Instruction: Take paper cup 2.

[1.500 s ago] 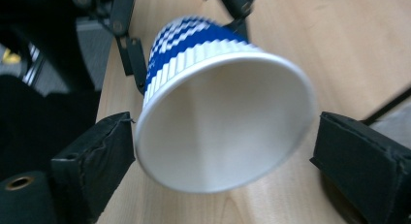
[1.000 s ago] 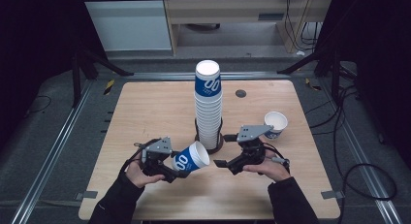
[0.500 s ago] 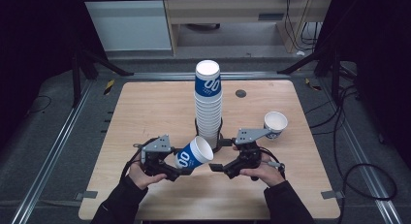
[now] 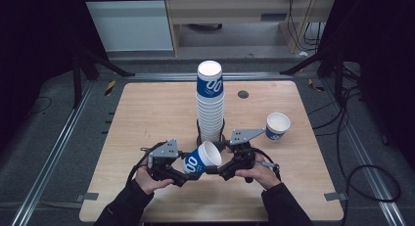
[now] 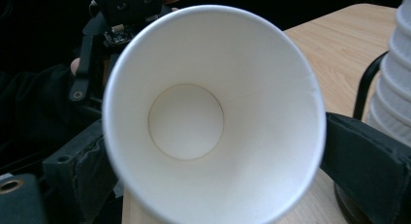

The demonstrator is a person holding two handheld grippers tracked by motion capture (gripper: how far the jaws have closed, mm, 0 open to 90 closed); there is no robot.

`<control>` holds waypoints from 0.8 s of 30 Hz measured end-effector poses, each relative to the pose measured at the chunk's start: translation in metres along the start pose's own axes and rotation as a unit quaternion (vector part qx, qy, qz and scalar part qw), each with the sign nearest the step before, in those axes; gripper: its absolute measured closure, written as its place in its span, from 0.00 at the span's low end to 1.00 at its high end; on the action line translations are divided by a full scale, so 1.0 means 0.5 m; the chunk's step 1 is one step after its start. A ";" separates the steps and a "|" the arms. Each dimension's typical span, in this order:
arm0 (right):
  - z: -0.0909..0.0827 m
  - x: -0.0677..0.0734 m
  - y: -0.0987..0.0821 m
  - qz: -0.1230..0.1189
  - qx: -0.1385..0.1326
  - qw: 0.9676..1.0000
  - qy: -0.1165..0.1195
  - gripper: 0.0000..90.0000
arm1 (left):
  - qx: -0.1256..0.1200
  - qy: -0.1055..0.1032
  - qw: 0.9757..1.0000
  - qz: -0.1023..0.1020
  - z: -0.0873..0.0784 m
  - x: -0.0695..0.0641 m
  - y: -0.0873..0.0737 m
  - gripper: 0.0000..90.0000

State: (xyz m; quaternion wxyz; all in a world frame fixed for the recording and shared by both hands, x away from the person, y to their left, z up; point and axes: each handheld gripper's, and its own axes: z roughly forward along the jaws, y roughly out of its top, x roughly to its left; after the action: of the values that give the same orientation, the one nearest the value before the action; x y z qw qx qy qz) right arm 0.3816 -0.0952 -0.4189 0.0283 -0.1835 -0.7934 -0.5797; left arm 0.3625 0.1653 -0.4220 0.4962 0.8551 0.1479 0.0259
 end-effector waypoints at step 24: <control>0.016 0.005 -0.005 0.007 0.003 1.000 0.030 0.16 | 0.016 -0.012 1.000 0.015 0.011 -0.006 0.000 0.30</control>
State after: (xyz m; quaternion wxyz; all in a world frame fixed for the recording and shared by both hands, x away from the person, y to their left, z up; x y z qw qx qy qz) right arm 0.3800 -0.0878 -0.4233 0.0566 -0.1713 -0.7929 -0.5820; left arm 0.3609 0.1600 -0.4246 0.4839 0.8652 0.1296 0.0209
